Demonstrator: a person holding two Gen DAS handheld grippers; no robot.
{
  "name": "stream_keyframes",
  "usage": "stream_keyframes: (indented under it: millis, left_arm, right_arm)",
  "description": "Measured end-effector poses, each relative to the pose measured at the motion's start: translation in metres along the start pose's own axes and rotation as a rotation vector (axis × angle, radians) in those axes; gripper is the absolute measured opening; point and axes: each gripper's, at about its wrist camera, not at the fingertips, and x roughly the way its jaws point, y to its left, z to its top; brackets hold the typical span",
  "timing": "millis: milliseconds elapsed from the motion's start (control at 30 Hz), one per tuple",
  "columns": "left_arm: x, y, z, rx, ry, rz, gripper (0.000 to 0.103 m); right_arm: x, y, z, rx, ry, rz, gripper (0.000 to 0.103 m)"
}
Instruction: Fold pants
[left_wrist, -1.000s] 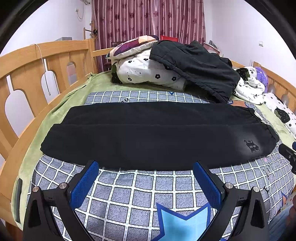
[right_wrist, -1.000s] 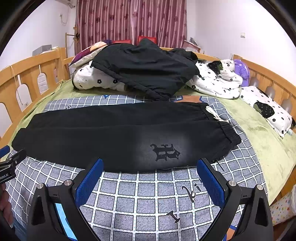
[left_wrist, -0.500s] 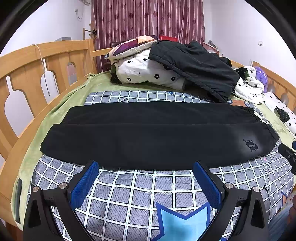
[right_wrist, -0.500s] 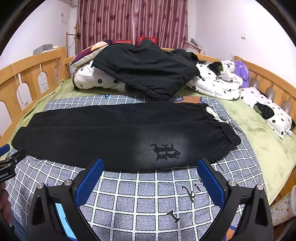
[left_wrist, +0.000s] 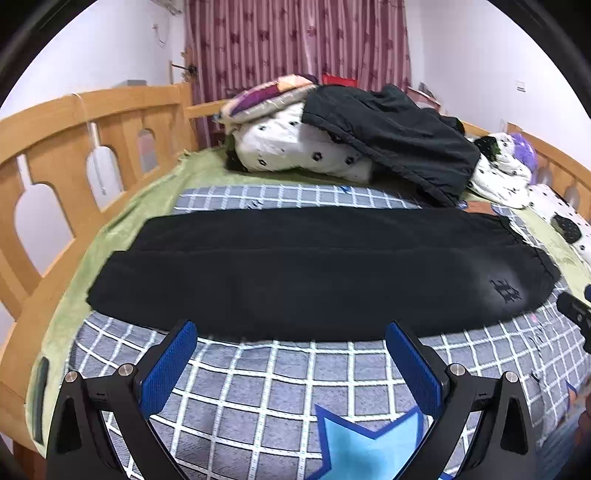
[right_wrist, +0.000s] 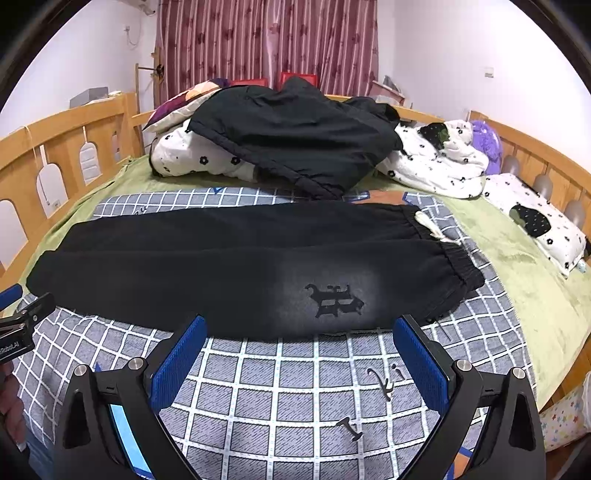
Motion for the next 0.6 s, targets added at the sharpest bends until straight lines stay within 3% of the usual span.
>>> stream_keyframes:
  millis: [167, 400, 500, 600]
  left_arm:
    - [-0.002, -0.002, -0.002, 0.012, 0.000, 0.000, 0.103]
    - [-0.015, -0.010, -0.011, 0.042, 0.054, -0.108, 0.102]
    - [-0.027, -0.015, -0.009, 0.076, 0.067, -0.130, 0.102]
    - [-0.042, -0.015, 0.000, 0.095, 0.073, -0.159, 0.102]
  right_arm:
    - [-0.004, 0.004, -0.003, -0.011, -0.026, -0.003, 0.100]
    - [-0.023, 0.002, -0.013, 0.019, -0.137, 0.092, 0.100]
    - [-0.030, 0.002, -0.009, 0.022, -0.072, 0.122, 0.100]
    - [-0.043, 0.000, -0.006, 0.013, -0.069, 0.133, 0.100]
